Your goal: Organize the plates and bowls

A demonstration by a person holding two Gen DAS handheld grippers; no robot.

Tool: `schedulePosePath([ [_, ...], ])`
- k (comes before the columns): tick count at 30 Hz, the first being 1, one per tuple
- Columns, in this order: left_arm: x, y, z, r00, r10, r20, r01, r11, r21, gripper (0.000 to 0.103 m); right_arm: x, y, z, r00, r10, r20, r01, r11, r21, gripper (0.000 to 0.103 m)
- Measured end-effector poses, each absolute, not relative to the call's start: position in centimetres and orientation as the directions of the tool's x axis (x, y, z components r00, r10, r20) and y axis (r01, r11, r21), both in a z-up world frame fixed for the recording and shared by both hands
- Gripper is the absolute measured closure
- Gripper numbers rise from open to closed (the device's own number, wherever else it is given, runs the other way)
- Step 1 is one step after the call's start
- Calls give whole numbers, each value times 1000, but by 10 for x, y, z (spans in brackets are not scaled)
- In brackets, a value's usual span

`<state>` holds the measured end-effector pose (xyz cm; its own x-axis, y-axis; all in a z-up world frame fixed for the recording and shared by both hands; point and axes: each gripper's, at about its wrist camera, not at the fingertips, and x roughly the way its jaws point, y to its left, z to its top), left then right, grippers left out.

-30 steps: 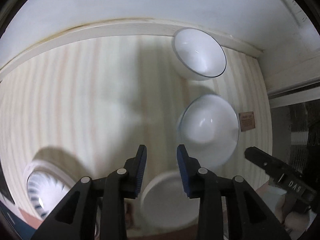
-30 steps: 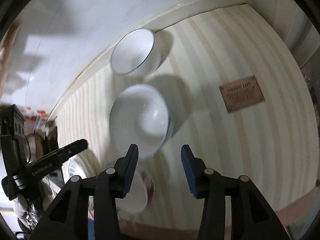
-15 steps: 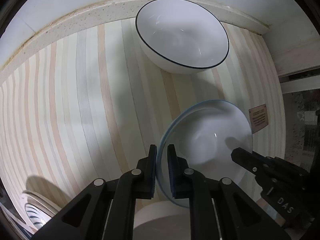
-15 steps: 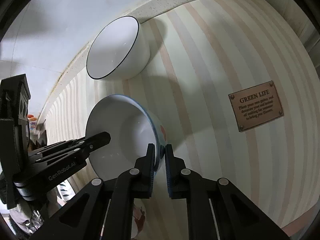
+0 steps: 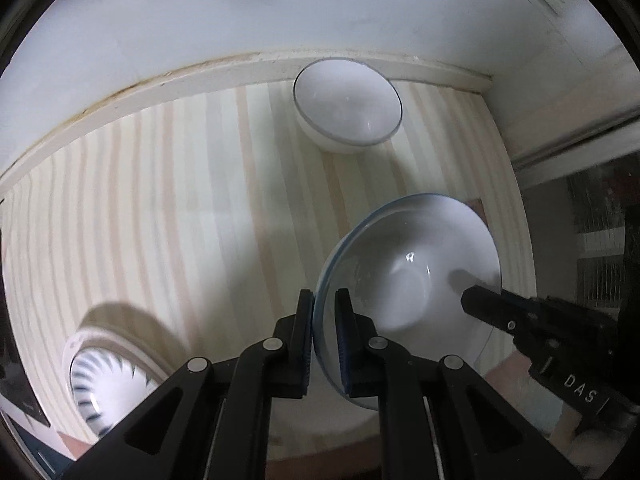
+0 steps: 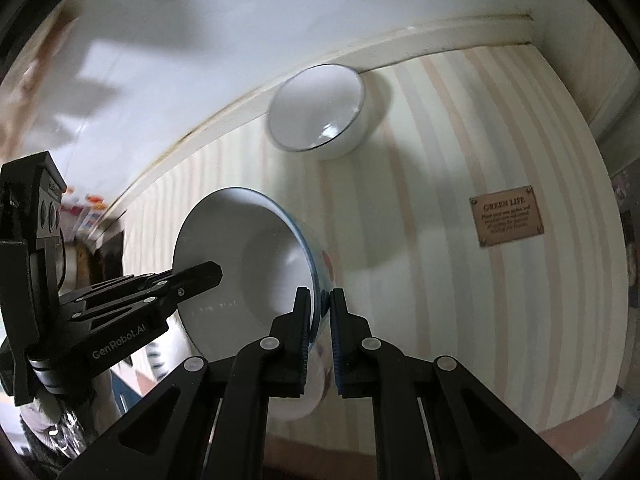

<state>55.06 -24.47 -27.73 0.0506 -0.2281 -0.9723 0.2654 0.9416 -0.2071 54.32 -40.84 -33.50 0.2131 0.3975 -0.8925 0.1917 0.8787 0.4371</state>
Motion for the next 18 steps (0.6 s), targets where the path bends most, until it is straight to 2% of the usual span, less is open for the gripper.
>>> schedulePosePath([
  [5, 521, -230, -283, 22, -212, -977, 255, 946, -200, 94, 513, -388, -330, 178, 417, -891, 163, 881, 444, 92],
  [18, 504, -222, -331, -65, -161, -985, 224, 959, -172, 94, 488, -363, -379, 71, 430, -900, 186, 881, 435, 92],
])
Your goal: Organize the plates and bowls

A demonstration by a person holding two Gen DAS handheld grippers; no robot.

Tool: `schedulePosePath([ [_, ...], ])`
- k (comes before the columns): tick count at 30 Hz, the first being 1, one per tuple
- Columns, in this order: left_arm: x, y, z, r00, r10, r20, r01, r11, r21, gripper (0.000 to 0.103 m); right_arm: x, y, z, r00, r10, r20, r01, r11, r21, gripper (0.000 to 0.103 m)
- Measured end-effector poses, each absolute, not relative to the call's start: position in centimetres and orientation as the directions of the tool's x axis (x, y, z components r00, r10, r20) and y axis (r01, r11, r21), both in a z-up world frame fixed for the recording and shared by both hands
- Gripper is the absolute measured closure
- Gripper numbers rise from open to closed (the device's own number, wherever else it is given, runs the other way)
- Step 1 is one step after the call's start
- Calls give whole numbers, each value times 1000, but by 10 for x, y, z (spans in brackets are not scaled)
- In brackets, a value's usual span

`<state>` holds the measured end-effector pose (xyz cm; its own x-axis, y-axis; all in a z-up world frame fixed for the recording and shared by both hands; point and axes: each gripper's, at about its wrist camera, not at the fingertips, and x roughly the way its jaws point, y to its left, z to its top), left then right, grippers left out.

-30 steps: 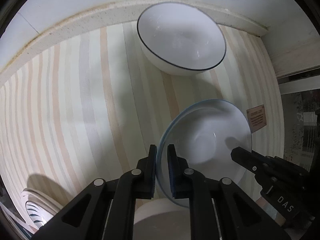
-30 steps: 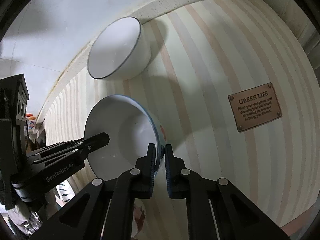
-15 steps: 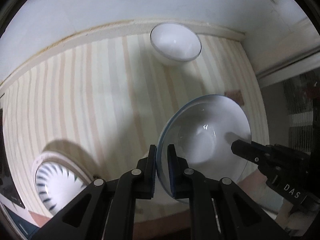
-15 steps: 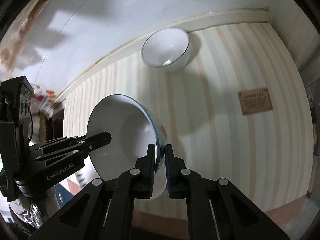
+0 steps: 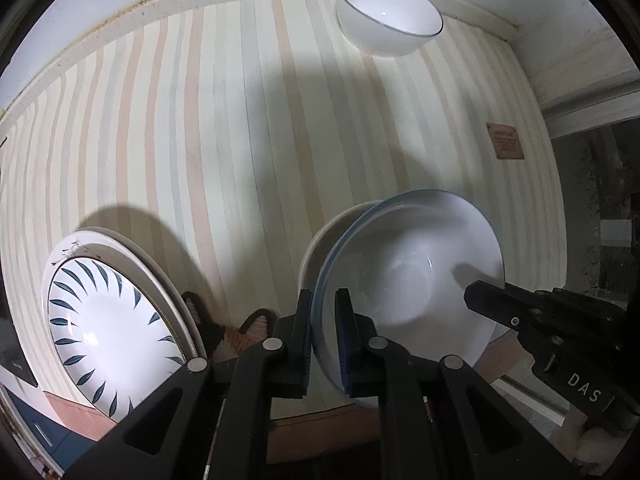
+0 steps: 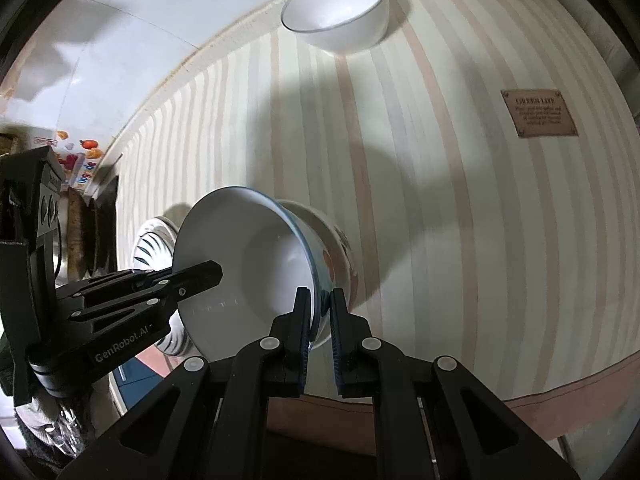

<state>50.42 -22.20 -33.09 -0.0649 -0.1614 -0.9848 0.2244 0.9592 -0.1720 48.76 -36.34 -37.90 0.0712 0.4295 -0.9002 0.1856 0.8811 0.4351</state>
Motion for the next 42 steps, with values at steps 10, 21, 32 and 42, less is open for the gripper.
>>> schedulePosePath([
  [10, 502, -231, -345, -60, -108, -992, 252, 960, -120, 94, 490, -364, -395, 37, 439, -898, 210, 875, 437, 92],
  [21, 501, -236, -347, -46, -62, -997, 283, 956, -73, 93, 493, -366, -400, 14, 458, -889, 243, 861, 447, 91],
  [32, 505, -222, -305, 14, -104, -994, 253, 963, -98, 93, 492, -379, -386, 47, 504, -863, 274, 824, 496, 90],
  [42, 594, -231, -267, 139, -214, -967, 146, 970, -194, 78, 557, -427, -335, 226, 469, -854, 265, 814, 518, 66],
])
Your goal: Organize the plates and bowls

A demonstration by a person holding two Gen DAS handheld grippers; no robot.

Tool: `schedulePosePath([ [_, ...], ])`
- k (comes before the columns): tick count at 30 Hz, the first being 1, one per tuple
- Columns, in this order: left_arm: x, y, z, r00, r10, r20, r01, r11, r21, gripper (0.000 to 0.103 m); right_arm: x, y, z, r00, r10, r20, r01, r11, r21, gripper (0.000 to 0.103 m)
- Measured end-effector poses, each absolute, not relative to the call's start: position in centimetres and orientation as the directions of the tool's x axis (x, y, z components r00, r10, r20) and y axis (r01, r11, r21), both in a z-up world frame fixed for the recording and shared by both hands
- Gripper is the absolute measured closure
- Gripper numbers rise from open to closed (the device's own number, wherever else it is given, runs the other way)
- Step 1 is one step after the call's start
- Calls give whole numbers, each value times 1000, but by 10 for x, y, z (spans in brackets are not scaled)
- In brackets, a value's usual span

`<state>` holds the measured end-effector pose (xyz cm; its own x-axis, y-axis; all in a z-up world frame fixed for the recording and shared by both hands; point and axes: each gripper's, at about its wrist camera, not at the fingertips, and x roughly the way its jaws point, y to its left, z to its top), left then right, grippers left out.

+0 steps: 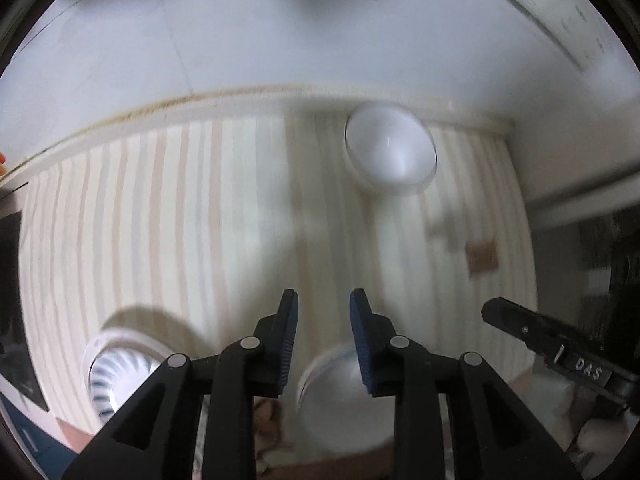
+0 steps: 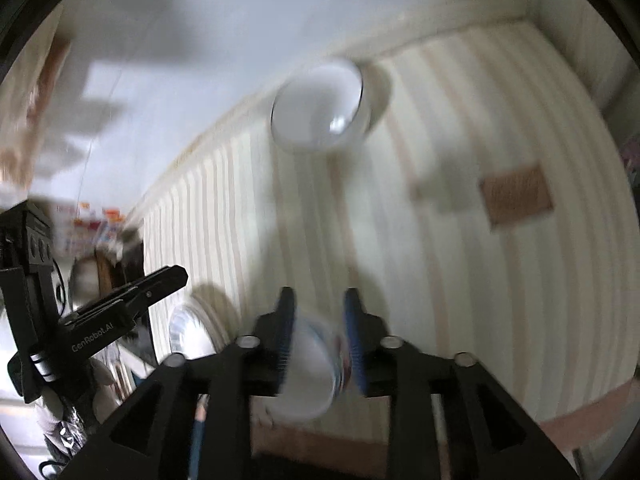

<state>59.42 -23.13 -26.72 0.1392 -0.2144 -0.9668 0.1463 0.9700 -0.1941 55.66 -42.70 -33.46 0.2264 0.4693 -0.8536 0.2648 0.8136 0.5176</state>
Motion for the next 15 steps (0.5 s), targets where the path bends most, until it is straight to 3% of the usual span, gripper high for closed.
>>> schedulePosePath([
  [15, 718, -285, -345, 101, -215, -971, 47, 976, -211, 78, 698, -478, -391, 320, 370, -872, 297, 835, 463, 63],
])
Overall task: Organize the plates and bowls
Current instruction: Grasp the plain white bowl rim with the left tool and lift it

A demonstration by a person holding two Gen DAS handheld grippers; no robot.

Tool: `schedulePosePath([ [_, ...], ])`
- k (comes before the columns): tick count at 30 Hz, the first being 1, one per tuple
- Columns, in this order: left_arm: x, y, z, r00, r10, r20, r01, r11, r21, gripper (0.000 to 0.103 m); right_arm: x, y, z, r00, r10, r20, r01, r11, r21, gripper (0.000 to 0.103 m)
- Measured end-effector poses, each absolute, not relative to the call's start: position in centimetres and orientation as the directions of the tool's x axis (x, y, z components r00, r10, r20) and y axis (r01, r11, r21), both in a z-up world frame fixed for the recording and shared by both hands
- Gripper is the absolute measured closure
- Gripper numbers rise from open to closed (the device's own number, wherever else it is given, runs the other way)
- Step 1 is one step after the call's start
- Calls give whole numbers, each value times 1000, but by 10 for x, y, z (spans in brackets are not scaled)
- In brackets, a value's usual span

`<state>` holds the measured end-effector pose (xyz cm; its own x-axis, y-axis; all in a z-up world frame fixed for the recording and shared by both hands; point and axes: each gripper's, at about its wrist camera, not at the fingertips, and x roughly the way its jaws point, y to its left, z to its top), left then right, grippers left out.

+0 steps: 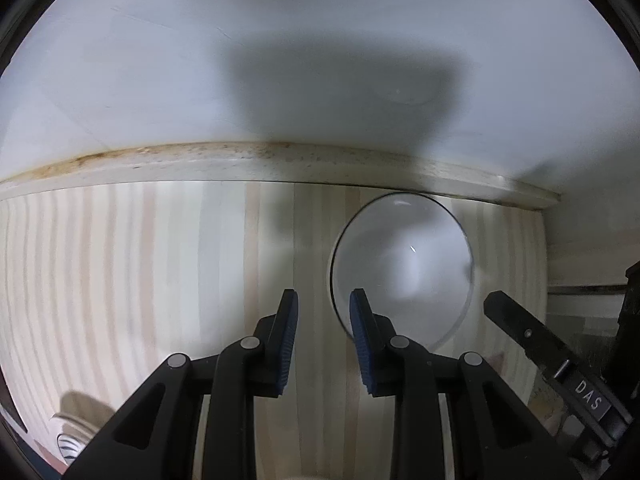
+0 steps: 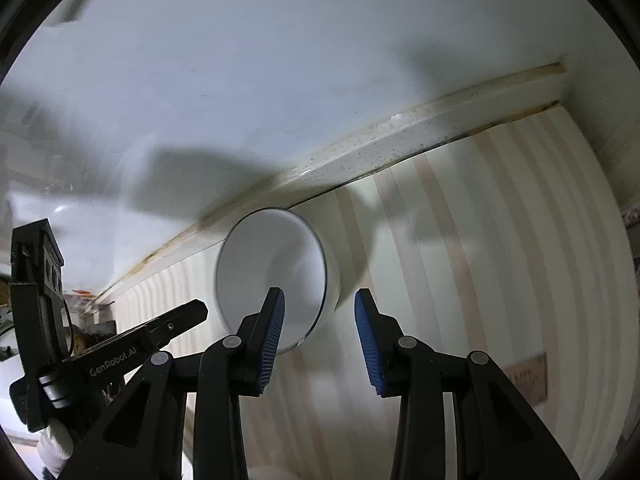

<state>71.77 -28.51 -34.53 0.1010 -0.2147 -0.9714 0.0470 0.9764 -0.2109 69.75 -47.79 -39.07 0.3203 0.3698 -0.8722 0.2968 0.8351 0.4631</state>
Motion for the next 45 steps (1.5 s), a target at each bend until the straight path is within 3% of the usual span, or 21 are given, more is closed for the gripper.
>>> schedulePosePath([
  [7, 730, -302, -378, 51, -197, -979, 62, 979, -194, 79, 712, -477, -426, 286, 437, -853, 305, 802, 513, 64],
  [9, 730, -307, -383, 48, -189, -981, 76, 980, -185, 91, 716, -477, -433, 285, 452, -845, 307, 792, 527, 72],
  [10, 730, -308, -385, 47, -187, -981, 82, 980, -183, 93, 717, -476, -434, 286, 448, -847, 306, 795, 523, 88],
  [11, 730, -309, -386, 48, -187, -981, 85, 980, -183, 94, 718, -475, -436, 284, 434, -855, 303, 805, 509, 89],
  [24, 706, -302, -357, 99, -204, -974, 118, 974, -192, 94, 712, -464, -424, 293, 383, -876, 264, 849, 459, 92],
  [45, 581, -260, -256, 206, -232, -951, 214, 959, -188, 94, 585, -415, -317, 363, 377, -852, 190, 866, 463, 92],
])
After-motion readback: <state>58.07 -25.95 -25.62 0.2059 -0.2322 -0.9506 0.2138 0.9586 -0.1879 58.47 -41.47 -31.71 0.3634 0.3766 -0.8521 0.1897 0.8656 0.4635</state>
